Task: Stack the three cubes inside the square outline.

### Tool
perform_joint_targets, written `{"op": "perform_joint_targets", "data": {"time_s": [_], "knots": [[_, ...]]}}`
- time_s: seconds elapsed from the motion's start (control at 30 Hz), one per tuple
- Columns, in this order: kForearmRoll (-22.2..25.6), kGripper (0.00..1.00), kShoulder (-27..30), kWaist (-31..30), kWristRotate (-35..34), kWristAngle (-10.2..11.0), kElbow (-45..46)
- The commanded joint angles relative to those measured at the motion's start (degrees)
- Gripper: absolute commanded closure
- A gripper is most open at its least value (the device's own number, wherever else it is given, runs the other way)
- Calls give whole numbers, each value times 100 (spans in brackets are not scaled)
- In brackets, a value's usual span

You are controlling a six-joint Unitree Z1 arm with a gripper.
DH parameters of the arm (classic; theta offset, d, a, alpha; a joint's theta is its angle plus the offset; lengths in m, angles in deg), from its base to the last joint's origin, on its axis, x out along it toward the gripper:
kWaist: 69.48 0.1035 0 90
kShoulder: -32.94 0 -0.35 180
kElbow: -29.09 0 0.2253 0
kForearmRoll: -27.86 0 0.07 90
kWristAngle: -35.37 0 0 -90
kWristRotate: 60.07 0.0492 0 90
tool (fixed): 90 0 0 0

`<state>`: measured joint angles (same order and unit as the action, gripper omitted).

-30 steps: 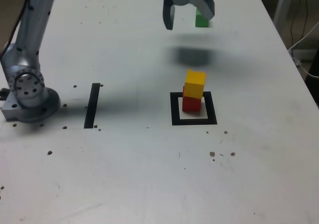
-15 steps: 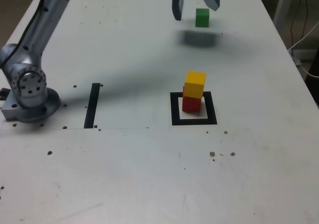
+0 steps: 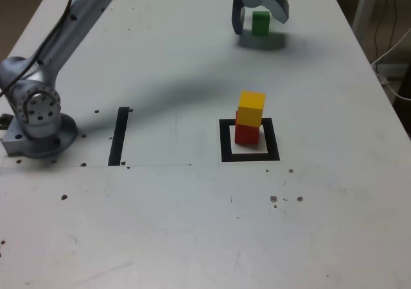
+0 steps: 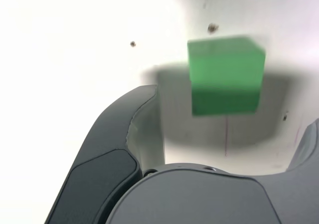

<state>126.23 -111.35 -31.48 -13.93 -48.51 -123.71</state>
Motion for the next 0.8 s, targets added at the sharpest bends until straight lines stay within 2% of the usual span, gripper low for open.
{"op": "perform_joint_targets", "data": {"time_s": [0.0, 0.1, 0.2, 0.47, 0.53, 0.77], "knots": [[47, 8, -138, 12, 24, -11, -170], [106, 13, -289, 30, 35, -25, -363], [157, 22, -391, 45, 35, -30, -482], [155, 62, -448, 23, 53, -46, -545], [154, 69, -449, 2, 61, -50, -541], [179, 72, -455, -45, 61, -50, -514]]}}
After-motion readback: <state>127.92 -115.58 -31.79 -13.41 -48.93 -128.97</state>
